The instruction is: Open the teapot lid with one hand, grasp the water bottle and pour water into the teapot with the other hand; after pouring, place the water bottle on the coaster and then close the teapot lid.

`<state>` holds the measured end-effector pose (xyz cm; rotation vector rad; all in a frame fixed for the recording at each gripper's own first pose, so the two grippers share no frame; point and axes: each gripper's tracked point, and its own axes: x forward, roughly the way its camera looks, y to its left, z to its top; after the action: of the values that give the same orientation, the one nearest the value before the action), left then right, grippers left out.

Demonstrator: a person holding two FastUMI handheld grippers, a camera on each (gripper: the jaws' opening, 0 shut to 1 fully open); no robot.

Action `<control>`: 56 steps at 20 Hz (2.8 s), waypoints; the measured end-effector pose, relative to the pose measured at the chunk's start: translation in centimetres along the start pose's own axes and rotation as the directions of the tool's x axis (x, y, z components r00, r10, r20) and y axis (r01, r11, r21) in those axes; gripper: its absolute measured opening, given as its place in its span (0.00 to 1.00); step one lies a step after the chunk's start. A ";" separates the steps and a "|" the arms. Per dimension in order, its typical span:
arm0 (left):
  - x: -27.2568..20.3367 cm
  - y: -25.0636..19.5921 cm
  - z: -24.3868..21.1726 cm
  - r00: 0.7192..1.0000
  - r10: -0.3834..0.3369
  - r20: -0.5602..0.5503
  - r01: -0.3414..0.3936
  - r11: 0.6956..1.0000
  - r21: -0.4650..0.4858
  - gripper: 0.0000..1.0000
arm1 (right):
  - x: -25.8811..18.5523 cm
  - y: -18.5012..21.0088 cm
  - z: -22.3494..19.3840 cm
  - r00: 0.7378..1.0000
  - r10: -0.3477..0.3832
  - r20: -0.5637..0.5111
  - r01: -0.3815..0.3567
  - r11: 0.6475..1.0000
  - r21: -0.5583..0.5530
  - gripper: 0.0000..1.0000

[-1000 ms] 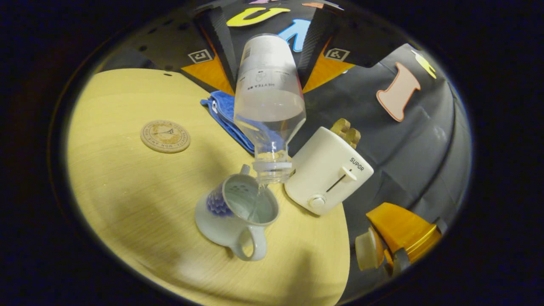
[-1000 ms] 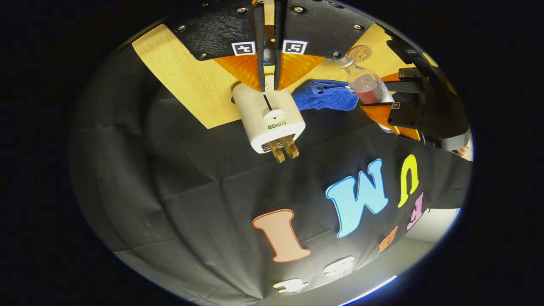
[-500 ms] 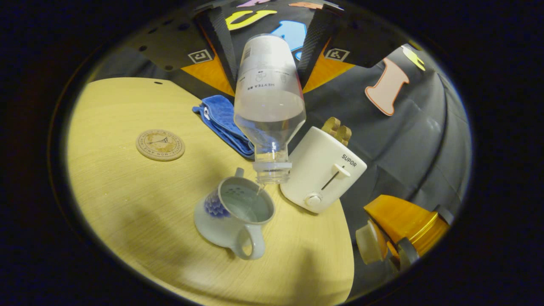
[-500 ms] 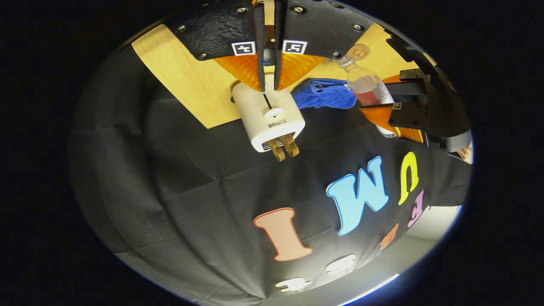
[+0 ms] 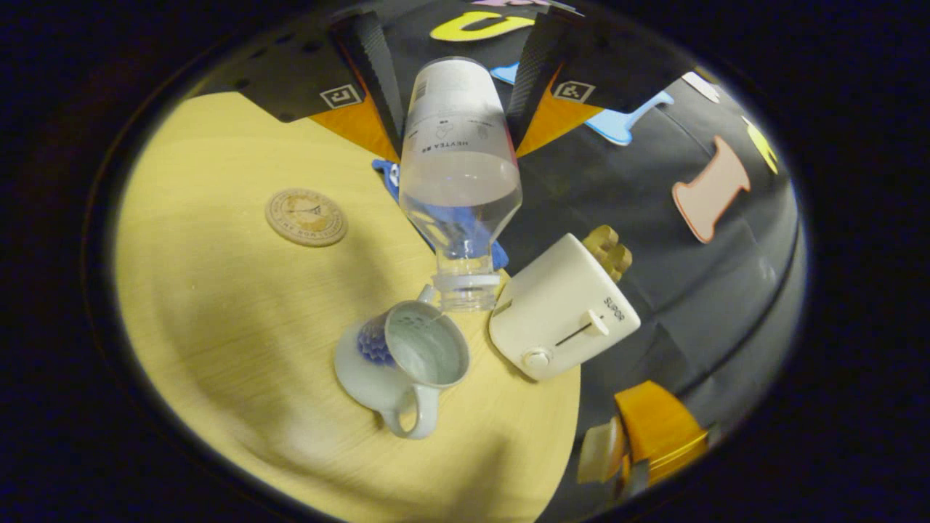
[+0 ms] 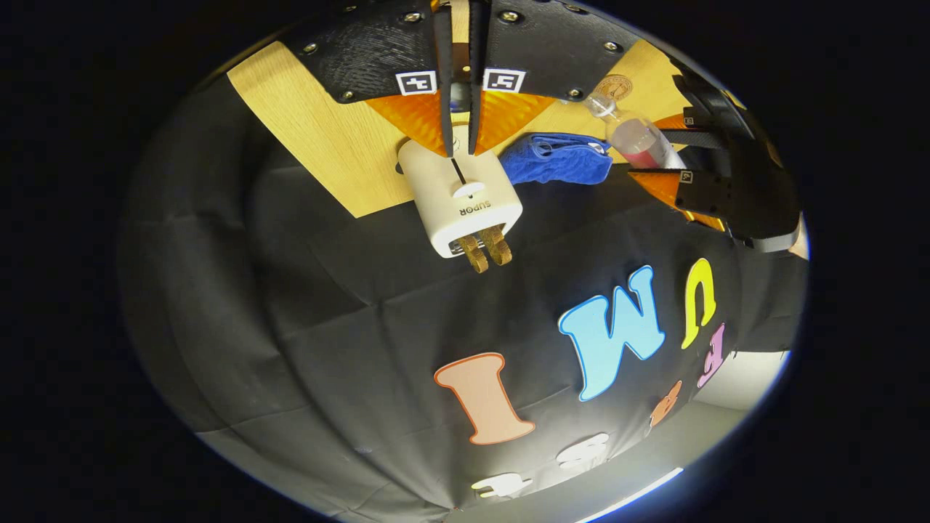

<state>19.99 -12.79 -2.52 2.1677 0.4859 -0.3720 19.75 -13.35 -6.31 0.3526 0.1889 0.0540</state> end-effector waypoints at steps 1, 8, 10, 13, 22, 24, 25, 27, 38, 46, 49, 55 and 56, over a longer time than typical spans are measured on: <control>0.1 -0.4 0.3 1.000 0.008 0.024 -0.006 0.998 -0.066 0.87 | 0.0 0.0 -0.1 1.000 -0.001 -0.004 0.001 1.000 -0.002 0.09; 2.9 -3.9 -0.3 0.988 0.014 0.151 0.074 0.825 -0.560 0.87 | 0.6 0.1 -1.1 1.000 -0.009 -0.027 0.008 1.000 -0.027 0.09; 3.4 -5.0 0.3 0.981 0.046 0.190 0.099 0.722 -0.685 0.87 | 0.7 0.3 -1.4 0.999 -0.011 -0.034 0.009 0.999 -0.044 0.09; 4.4 -5.8 1.3 0.967 0.109 0.232 0.135 0.553 -0.822 0.87 | 0.8 0.7 -1.7 0.999 -0.004 -0.043 0.001 0.998 -0.070 0.09; 4.2 -5.9 4.5 0.908 0.304 0.287 0.293 0.028 -0.956 0.87 | 0.2 5.1 -1.2 0.997 0.064 -0.043 -0.070 0.983 -0.167 0.09; 4.0 -5.8 4.3 0.904 0.340 0.261 0.295 -0.055 -0.954 0.87 | 0.5 6.0 -1.9 0.995 0.080 -0.063 -0.090 0.980 -0.179 0.09; 3.6 -5.6 4.3 0.898 0.360 0.255 0.308 -0.100 -0.946 0.87 | 0.6 6.6 -2.0 0.993 0.090 -0.071 -0.101 0.978 -0.180 0.09; 2.9 -5.6 4.3 0.889 0.390 0.239 0.332 -0.190 -0.924 0.87 | 1.0 7.3 -2.3 0.992 0.095 -0.085 -0.110 0.975 -0.192 0.09; 0.8 -6.9 5.3 0.864 0.473 0.169 0.366 -0.362 -0.857 0.86 | 2.9 11.1 -3.8 0.982 0.144 -0.122 -0.161 0.976 -0.145 0.09; 1.5 -7.5 4.8 0.873 0.468 0.139 0.350 -0.401 -0.846 0.86 | 3.8 11.4 -5.1 0.981 0.146 -0.125 -0.161 0.979 -0.123 0.09; 1.4 -7.7 4.9 0.873 0.466 0.144 0.357 -0.410 -0.839 0.86 | 3.9 11.5 -5.5 0.980 0.146 -0.137 -0.162 0.979 -0.120 0.09; 1.8 -7.4 4.6 0.875 0.468 0.124 0.342 -0.416 -0.843 0.86 | 3.7 11.7 -5.6 0.981 0.142 -0.129 -0.162 0.974 -0.160 0.09; 2.0 -7.4 4.5 0.876 0.466 0.120 0.336 -0.415 -0.845 0.86 | 3.7 11.9 -5.6 0.981 0.145 -0.128 -0.165 0.973 -0.161 0.09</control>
<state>17.84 -11.91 -11.10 0.0767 0.1171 -0.1768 22.06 -0.05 -7.96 0.1918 0.2692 0.2440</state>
